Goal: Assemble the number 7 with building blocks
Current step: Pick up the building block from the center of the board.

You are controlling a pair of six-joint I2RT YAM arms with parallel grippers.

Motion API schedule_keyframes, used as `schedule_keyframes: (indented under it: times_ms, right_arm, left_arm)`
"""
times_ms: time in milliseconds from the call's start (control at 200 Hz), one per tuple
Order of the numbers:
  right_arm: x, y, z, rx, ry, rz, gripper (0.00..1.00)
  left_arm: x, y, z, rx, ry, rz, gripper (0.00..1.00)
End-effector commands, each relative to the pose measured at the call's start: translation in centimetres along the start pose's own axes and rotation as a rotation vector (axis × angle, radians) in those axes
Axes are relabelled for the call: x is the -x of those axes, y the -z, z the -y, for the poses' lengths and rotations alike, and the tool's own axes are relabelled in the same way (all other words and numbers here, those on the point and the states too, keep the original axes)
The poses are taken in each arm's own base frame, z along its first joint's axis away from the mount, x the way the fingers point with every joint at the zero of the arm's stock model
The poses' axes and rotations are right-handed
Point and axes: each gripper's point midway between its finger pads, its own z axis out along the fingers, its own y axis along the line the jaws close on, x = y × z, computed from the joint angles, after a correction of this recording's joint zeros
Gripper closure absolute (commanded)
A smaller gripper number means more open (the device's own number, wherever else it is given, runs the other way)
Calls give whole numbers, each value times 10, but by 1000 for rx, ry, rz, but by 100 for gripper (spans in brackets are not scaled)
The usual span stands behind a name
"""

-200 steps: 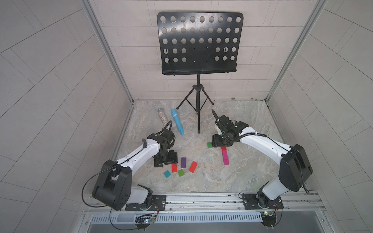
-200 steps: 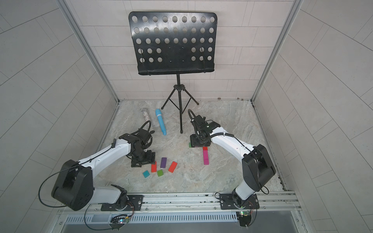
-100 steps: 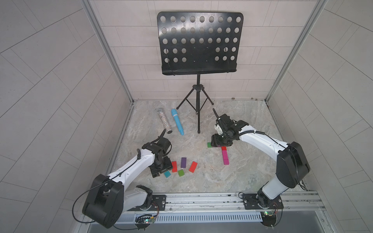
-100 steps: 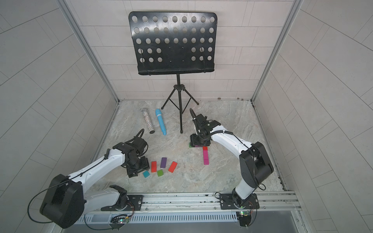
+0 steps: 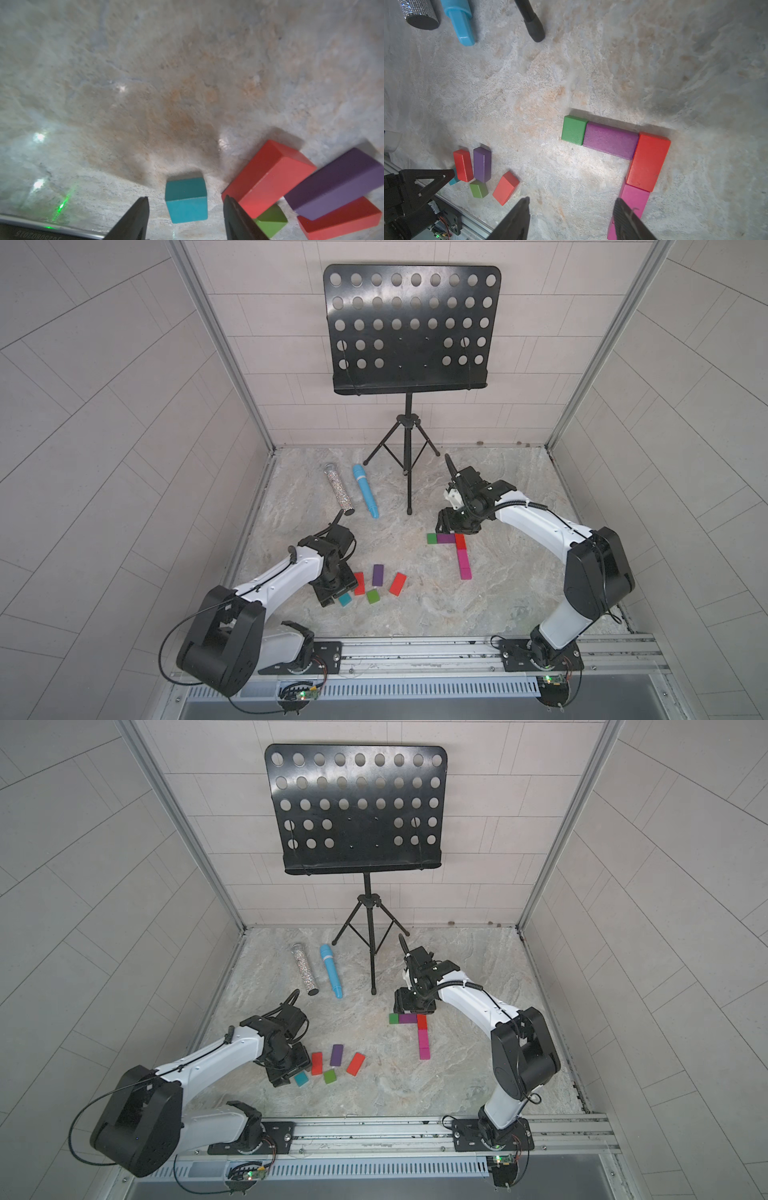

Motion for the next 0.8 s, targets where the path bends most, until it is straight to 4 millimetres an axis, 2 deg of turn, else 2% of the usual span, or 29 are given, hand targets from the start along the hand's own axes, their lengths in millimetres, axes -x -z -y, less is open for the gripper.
schedule_keyframes:
  times_ms: [0,290,570,796]
  right_arm:
    - [-2,1,2,-2,12,-25,33]
    - [0,2,5,-11,8,-33,33]
    - [3,4,8,-12,-3,-37,33]
    - [11,1,8,-4,-12,-40,33]
  left_arm:
    - [-2,-7,-2,20,15,-12,37]
    - [-1,-16,0,28,10,-28,43]
    - [0,-17,-1,36,4,-22,57]
    - [4,-4,-2,47,-5,8,68]
